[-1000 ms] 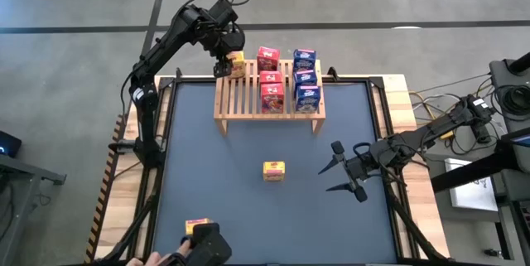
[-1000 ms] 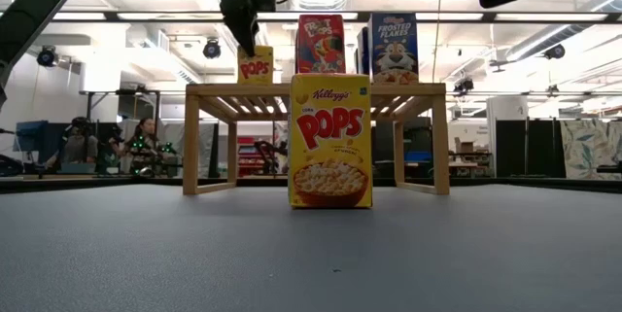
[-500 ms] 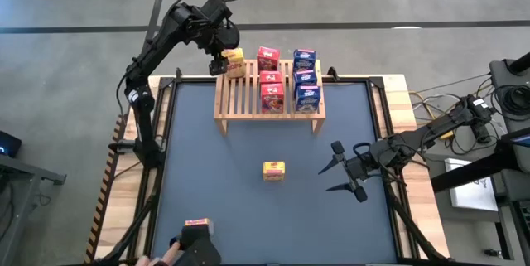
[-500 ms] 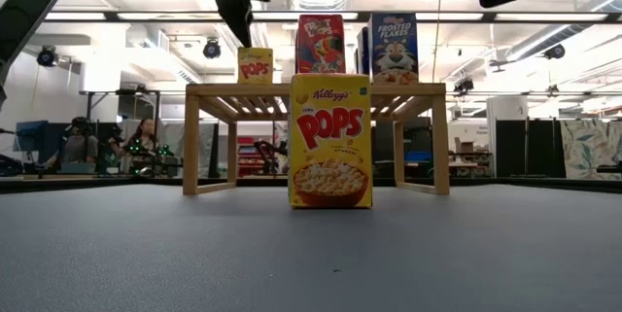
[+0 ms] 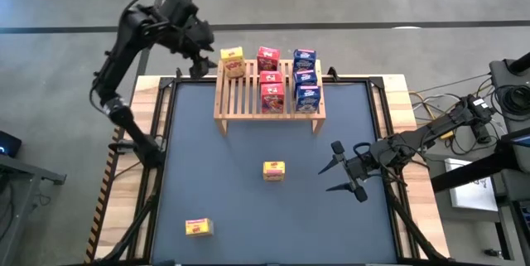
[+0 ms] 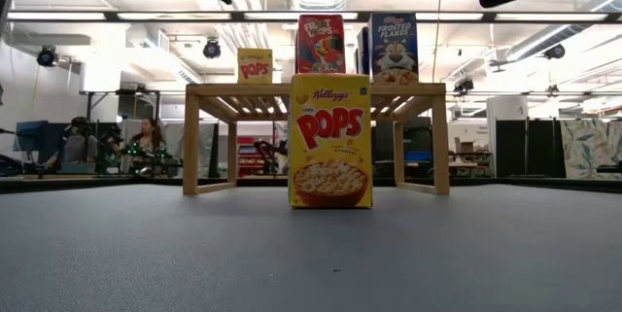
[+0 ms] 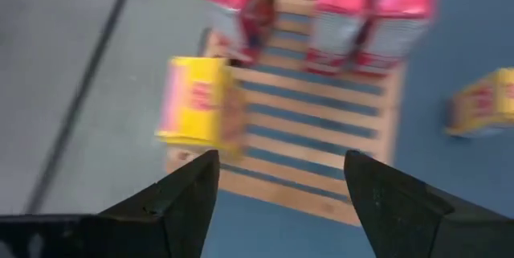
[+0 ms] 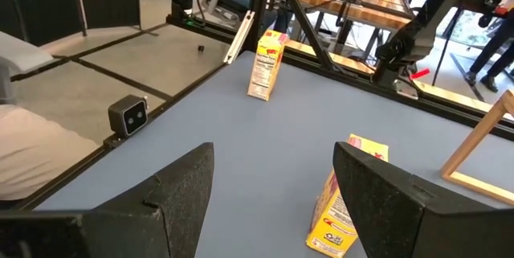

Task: Stack cereal on shelf
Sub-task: Put the right yellow cereal box on the shelf aligned with the other yellow cereal box

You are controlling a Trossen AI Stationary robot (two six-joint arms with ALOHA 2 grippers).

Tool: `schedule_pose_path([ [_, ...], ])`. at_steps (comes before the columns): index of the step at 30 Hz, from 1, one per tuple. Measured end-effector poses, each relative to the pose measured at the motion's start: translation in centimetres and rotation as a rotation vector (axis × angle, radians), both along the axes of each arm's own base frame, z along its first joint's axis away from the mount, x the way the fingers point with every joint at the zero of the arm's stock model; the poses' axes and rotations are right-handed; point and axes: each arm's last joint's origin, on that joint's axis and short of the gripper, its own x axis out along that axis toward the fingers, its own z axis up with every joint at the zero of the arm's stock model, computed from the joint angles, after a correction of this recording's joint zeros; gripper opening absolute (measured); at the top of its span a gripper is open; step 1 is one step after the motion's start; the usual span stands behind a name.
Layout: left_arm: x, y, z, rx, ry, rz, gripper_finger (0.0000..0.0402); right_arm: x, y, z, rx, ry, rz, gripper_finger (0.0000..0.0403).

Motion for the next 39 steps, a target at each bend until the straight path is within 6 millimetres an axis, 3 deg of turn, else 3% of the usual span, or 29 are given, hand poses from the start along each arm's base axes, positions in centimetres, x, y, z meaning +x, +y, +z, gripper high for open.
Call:
schedule_pose_path([
  [8, -2.4, -6.3, -1.3, -0.083, -0.054, -0.045, 0.0232, 0.0, 0.0, 0.0, 0.008, 0.003, -0.002, 0.0244],
  [13, -4.4, -10.3, -3.0, -0.066, -0.259, -0.087, 0.0231, 0.0, 0.0, 0.0, 0.008, 0.003, -0.002, 0.0244],
  [17, -4.7, -13.1, -5.7, -0.053, -0.476, -0.199, 0.0231, 0.0, 0.0, 0.0, 0.01, 0.0, -0.002, 0.0244],
  [23, -3.8, -16.7, -10.9, -0.043, -0.756, -0.319, 0.0231, 0.1, 0.0, 0.3, 0.044, -0.014, -0.007, 0.0244],
  [28, -2.8, -19.1, -14.1, -0.006, -0.873, -0.341, 0.0231, 0.1, 0.0, 0.3, 0.077, 0.002, -0.014, 0.0244],
  [34, -1.1, -21.6, -18.4, 0.036, -0.889, -0.294, 0.0231, 0.8, 0.3, -0.4, 0.055, 0.023, -0.036, 0.0244],
  [39, 0.4, -22.6, -21.0, 0.097, -0.898, -0.267, 0.0231, 2.4, 0.6, -1.7, 0.017, 0.04, -0.135, 0.0244],
])
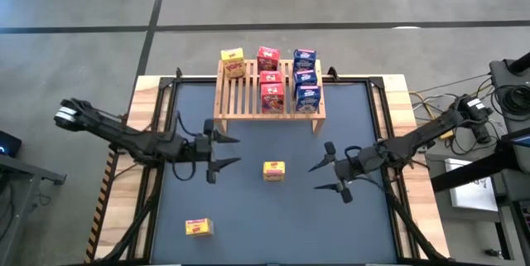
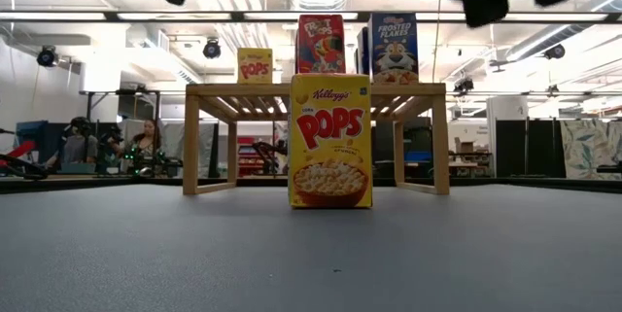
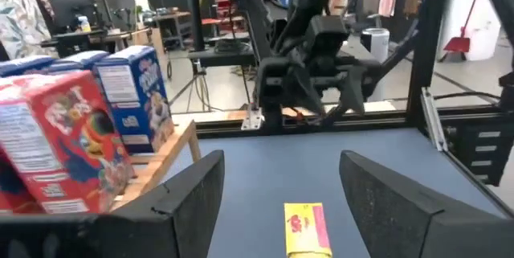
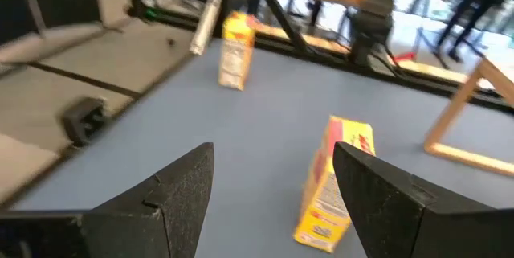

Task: Stack cereal on shelf
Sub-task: Put the right yellow cereal box on the shelf aligned with the other yellow cereal box

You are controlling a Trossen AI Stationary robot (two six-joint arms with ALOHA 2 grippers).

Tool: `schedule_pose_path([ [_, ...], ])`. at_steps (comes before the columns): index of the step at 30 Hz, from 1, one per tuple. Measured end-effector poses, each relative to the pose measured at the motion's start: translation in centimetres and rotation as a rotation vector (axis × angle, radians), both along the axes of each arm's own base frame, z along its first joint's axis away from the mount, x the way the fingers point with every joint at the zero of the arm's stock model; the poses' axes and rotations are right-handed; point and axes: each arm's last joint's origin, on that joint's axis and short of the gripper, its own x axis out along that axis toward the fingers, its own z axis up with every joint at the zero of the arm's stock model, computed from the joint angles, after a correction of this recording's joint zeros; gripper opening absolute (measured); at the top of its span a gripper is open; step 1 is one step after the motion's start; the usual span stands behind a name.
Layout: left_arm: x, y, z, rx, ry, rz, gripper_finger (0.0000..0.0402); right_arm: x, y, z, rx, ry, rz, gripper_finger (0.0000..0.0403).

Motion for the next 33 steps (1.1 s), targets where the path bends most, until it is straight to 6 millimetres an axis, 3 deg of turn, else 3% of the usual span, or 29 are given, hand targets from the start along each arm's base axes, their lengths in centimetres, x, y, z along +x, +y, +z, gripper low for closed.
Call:
schedule_pose_path([
  [8, 2.5, -0.8, -2.3, 0.013, 0.031, 0.008, 0.0231, 2.1, 0.5, -1.9, -0.048, 0.004, -0.037, 0.0244],
  [14, 3.6, -1.1, -3.9, 0.027, 0.095, 0.016, 0.0231, 3.0, -0.9, -2.6, 0.002, 0.031, -0.119, 0.0244],
  [22, 4.2, -1.3, -4.7, 0.032, 0.113, 0.018, 0.0231, 2.2, -2.8, -4.4, 0.064, -0.046, -0.194, 0.0244],
  [33, 4.4, -1.3, -5.1, 0.002, 0.116, 0.022, 0.0231, 1.4, -3.2, -6.0, 0.117, -0.099, -0.206, 0.0244],
])
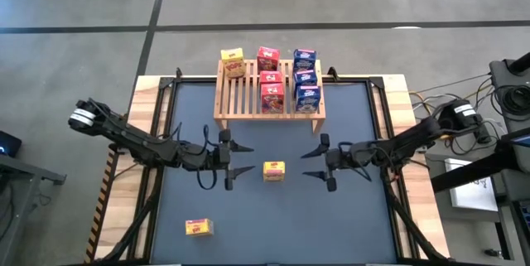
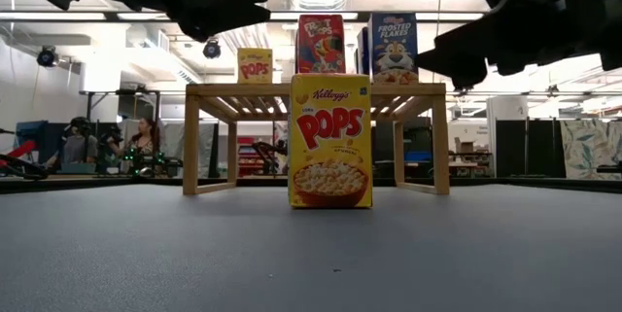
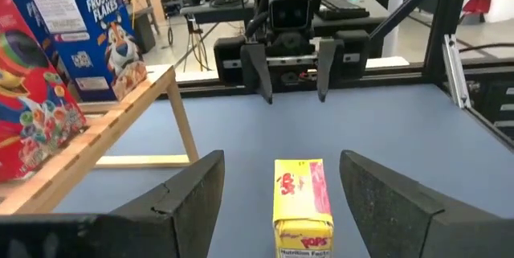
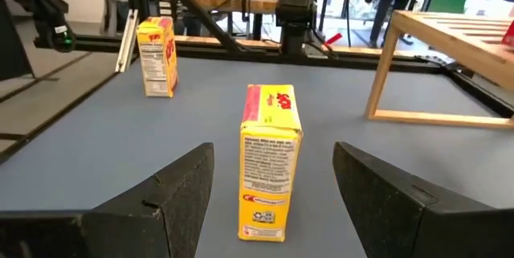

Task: Stack cereal on shelf
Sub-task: Put the right yellow cereal box on the shelf aligned with the other yellow cereal box

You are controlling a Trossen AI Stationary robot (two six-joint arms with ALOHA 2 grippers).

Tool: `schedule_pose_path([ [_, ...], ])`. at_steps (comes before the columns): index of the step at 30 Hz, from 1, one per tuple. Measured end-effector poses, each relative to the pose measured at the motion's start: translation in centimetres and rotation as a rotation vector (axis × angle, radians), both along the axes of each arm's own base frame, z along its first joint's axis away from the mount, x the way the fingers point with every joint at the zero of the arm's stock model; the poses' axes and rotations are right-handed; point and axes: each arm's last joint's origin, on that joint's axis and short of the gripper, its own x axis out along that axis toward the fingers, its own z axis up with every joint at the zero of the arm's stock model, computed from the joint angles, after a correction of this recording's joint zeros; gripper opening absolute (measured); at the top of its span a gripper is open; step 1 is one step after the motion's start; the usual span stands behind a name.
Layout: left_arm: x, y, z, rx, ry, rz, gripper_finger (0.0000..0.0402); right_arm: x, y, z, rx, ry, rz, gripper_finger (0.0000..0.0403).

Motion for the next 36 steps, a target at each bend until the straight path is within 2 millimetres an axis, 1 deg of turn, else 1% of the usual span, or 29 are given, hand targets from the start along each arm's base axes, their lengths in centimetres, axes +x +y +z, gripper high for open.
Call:
schedule_pose_path([
  [4, 0.1, 0.1, -0.1, -0.023, 0.0, 0.023, 0.0231, 0.9, 0.2, -0.4, 0.006, 0.022, -0.027, 0.0244],
  [11, 0.3, 0.0, -0.7, -0.025, 0.021, 0.033, 0.0231, 3.2, 0.7, -2.0, -0.025, 0.109, -0.027, 0.0246],
  [15, 0.4, 0.0, -0.9, -0.034, 0.03, 0.036, 0.0231, 3.9, 0.9, -2.4, -0.032, 0.126, -0.027, 0.0263],
  [23, 0.3, 0.0, -1.1, -0.036, 0.05, 0.038, 0.0231, 4.0, 0.7, -1.8, -0.016, 0.103, -0.038, 0.0334],
  [26, 0.3, 0.0, -1.1, -0.038, 0.05, 0.038, 0.0231, 4.0, 0.7, -1.9, -0.013, 0.108, -0.039, 0.0357],
  [29, 0.3, 0.0, -1.1, -0.04, 0.051, 0.039, 0.0231, 4.0, 0.7, -2.0, -0.015, 0.111, -0.038, 0.0365],
  [36, 0.2, 0.0, -1.3, -0.045, 0.053, 0.04, 0.0231, 4.2, 0.8, -1.9, -0.015, 0.072, -0.035, 0.0366],
])
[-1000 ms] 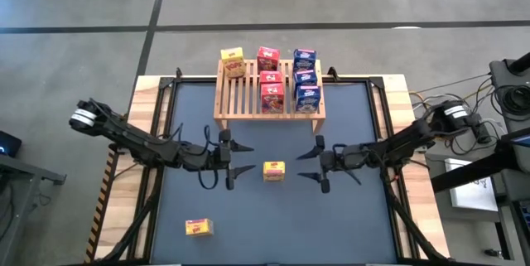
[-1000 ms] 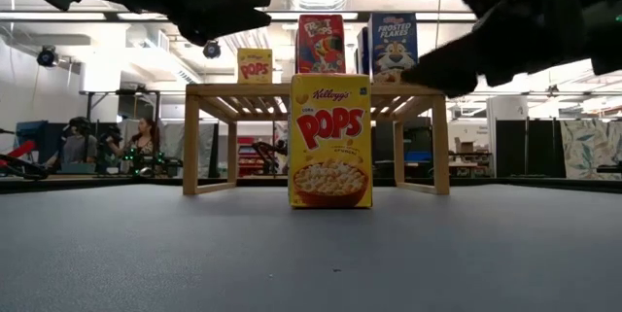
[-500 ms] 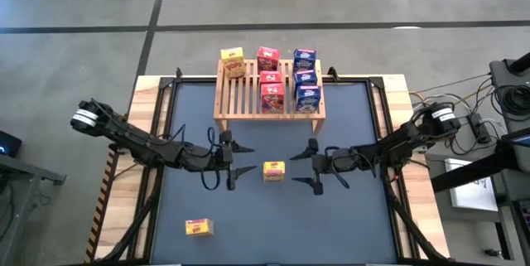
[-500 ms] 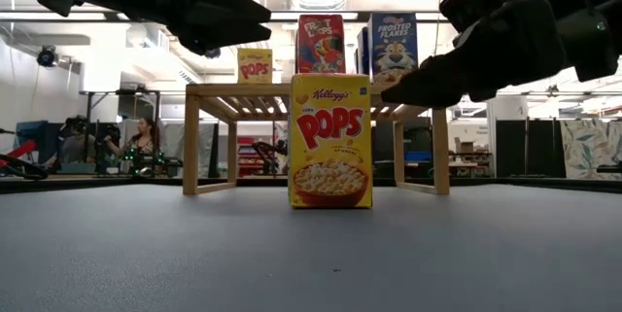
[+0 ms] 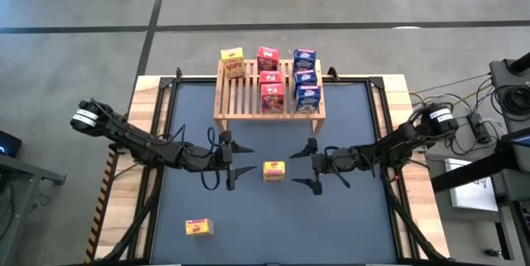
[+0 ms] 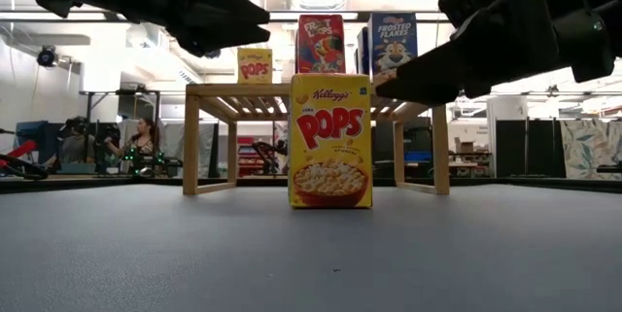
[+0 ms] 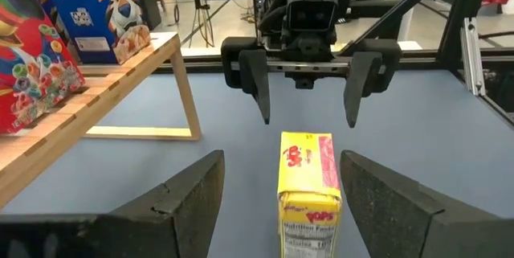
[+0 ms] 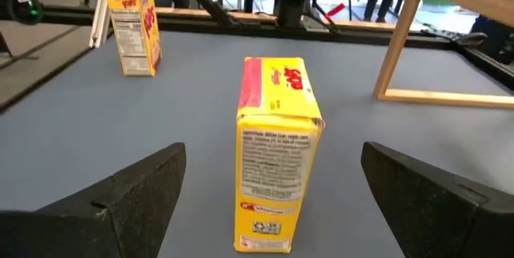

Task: Stack cereal on shelf
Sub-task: Put the right yellow cereal box on the shelf aligned with the other yellow cereal box

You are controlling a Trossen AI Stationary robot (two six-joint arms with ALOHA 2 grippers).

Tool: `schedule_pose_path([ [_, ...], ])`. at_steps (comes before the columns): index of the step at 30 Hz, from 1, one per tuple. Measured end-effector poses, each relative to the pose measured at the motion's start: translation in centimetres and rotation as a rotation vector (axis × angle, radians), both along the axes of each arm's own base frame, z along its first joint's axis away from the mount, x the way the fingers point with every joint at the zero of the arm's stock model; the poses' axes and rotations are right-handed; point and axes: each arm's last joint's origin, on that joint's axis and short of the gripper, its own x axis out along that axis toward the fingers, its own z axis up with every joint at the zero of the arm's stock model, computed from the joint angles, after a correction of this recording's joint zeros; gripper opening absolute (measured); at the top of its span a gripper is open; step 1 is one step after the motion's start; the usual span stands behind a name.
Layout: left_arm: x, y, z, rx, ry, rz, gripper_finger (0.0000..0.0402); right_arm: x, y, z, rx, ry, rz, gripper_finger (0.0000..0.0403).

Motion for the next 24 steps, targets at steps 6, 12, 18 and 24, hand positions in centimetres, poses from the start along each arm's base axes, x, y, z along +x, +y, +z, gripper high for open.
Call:
schedule_pose_path([
  [6, -1.1, 0.3, -1.5, -0.022, 0.0, 0.005, 0.0231, 0.3, 0.1, -0.7, 0.002, 0.004, -0.001, 0.0366],
  [12, -3.2, 1.0, -2.3, -0.065, -0.133, 0.005, 0.0231, 0.6, 0.2, -0.9, 0.021, -0.036, -0.002, 0.0366],
  [18, -4.5, 1.4, -3.4, -0.073, -0.163, 0.004, 0.0231, 1.7, 0.4, -1.5, 0.017, -0.022, -0.002, 0.0366],
  [24, -4.7, 1.5, -3.7, -0.086, -0.16, 0.006, 0.0231, 2.8, 0.7, -2.1, 0.011, -0.007, -0.002, 0.0366],
])
